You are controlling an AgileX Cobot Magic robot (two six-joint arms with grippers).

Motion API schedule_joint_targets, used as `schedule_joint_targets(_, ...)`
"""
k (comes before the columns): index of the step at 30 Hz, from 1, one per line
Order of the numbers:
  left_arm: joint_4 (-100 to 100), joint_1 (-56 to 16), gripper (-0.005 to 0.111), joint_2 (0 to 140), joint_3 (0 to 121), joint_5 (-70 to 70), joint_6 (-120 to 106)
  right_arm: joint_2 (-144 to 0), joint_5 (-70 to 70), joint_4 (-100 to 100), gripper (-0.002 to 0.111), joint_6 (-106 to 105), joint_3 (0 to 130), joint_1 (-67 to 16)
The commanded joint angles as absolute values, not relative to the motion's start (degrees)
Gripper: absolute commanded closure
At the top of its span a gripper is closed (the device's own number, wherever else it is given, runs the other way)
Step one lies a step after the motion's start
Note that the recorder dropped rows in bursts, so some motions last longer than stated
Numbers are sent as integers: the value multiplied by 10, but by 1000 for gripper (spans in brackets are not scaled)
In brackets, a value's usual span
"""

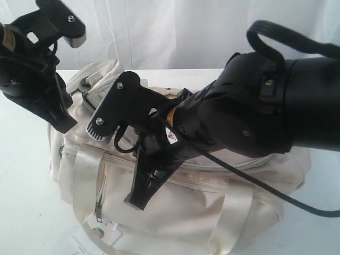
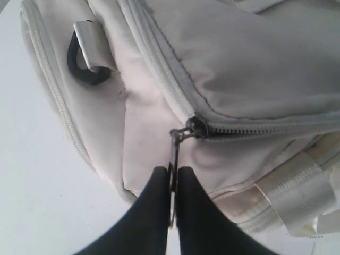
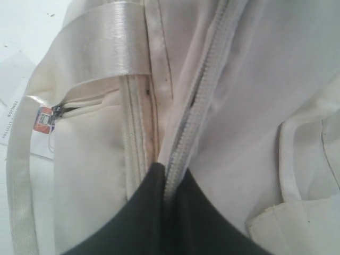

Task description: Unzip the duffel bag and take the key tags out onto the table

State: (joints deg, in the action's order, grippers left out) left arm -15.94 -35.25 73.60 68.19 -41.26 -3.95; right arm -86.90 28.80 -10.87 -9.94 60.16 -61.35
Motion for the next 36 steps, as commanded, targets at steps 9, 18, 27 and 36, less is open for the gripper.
schedule_joint_targets(9,-165,-304,107,759,722,-333,-37,-869,356,-104,108,-101,585,-616)
schedule_joint_targets(18,-79,-304,107,835,850,-450,-136,-869,357,-101,108,-101,585,-616)
schedule_joint_targets(27,-83,-304,107,881,895,-428,-138,-869,359,-99,108,-101,585,-616)
schedule_joint_targets(36,-78,-303,107,880,900,-543,-140,-869,353,-101,108,-71,585,-616)
